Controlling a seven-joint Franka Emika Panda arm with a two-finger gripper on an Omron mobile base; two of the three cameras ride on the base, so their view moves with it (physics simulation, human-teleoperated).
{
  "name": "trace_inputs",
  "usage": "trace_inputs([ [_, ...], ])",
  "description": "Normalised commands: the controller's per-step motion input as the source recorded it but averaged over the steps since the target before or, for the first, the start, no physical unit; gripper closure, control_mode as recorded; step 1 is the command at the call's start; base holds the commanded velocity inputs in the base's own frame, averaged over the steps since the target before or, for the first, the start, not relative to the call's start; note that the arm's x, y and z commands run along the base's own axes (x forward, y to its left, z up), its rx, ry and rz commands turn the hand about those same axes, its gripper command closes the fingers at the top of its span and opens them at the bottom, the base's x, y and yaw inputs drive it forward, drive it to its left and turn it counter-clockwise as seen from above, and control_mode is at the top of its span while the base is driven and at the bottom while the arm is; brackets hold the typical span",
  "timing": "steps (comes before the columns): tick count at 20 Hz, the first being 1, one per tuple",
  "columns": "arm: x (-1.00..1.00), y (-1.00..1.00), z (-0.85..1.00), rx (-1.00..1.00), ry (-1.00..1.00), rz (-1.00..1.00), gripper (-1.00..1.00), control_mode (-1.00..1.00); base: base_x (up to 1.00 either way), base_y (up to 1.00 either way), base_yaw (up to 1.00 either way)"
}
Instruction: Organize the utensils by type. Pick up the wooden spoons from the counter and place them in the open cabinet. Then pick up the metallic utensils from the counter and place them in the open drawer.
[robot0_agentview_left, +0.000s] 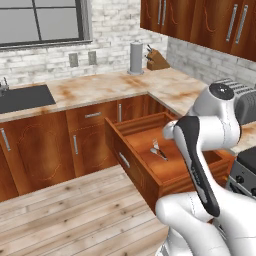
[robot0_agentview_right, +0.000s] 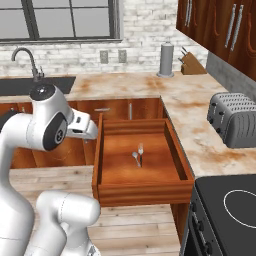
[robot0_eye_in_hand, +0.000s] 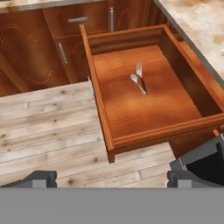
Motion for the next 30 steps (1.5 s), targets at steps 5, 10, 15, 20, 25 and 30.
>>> trace_inputs([
  [5, 0.00, 0.00, -0.03, 0.00, 0.04, 0.06, -1.00, -1.00, 0.00, 0.00, 0.00],
  [10, -0.03, 0.00, -0.07, 0.00, 0.05, 0.01, -1.00, -1.00, 0.00, 0.00, 0.00],
  [15, 0.00, 0.00, 0.00, 0.00, 0.00, 0.00, -1.00, 1.00, -0.25, 0.01, 0.00],
  [20, 0.00, 0.00, 0.00, 0.00, 0.00, 0.00, -1.00, 1.00, -0.33, 0.11, 0.00],
  [25, 0.00, 0.00, 0.00, 0.00, 0.00, 0.00, -1.00, 1.00, -0.89, 0.00, 0.00],
  [30, 0.00, 0.00, 0.00, 0.00, 0.00, 0.00, -1.00, 1.00, -0.49, 0.00, 0.00],
])
